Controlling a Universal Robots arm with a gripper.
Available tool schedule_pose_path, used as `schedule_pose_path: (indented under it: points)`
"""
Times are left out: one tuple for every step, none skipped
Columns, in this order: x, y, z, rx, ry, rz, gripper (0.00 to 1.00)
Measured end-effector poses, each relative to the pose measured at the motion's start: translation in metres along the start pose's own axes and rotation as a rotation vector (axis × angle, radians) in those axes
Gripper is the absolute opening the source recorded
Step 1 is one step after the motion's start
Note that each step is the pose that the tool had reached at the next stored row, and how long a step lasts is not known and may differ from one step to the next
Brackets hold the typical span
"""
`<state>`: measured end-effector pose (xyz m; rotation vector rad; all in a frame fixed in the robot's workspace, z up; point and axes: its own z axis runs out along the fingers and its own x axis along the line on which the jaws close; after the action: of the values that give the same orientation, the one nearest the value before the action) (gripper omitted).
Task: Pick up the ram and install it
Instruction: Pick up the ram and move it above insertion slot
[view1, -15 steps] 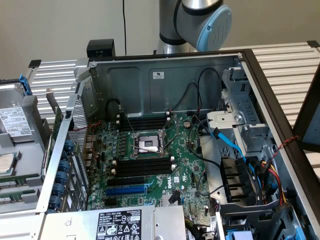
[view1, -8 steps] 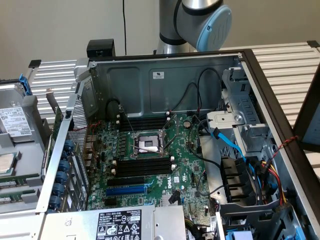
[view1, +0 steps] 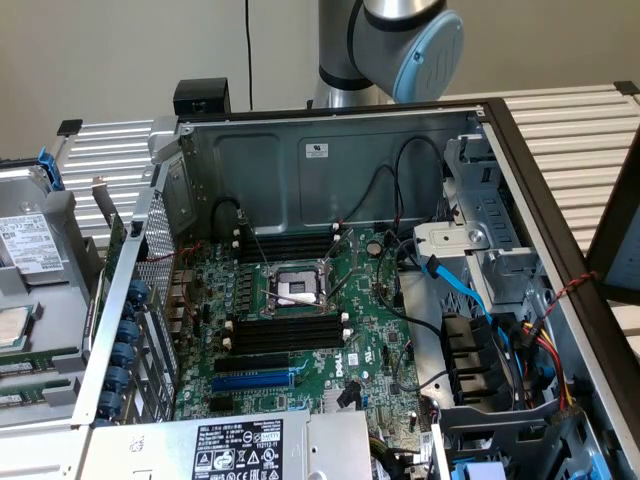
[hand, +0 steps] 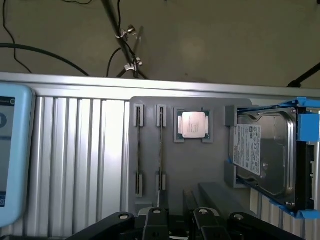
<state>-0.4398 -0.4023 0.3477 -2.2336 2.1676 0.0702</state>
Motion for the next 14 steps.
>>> schedule_pose_path:
  points:
    - [0.000,0.0002,0.0018,-0.0001,0.0001,0.000,0.26]
    - [0.000,0.0004,0.0036,-0.0002,0.0001,0.000,0.26]
    - [0.000,0.0007,0.0055,-0.0001,0.0001,0.000,0.26]
    - [0.000,0.0009,0.0071,-0.0001,0.0001,0.000,0.26]
    - [0.000,0.0013,0.0091,-0.0001,0.0000,0.000,0.26]
    - [0.000,0.0018,0.0109,-0.0001,0.0001,0.000,0.26]
    - [0.000,0.0030,0.0126,-0.0001,0.0001,0.000,0.26]
    - [0.001,0.0046,0.0145,-0.0002,0.0001,0.000,0.26]
    - [0.001,0.0058,0.0164,0.0002,0.0000,0.001,0.26]
    - [0.002,0.0068,0.0181,0.0002,0.0001,0.000,0.26]
    - [0.003,0.0078,0.0200,0.0002,0.0001,0.001,0.26]
    - [0.004,0.0085,0.0218,0.0002,0.0001,0.001,0.26]
    - [0.005,0.0091,0.0235,0.0002,0.0001,0.001,0.26]
    - [0.006,0.0096,0.0253,0.0003,0.0000,0.001,0.26]
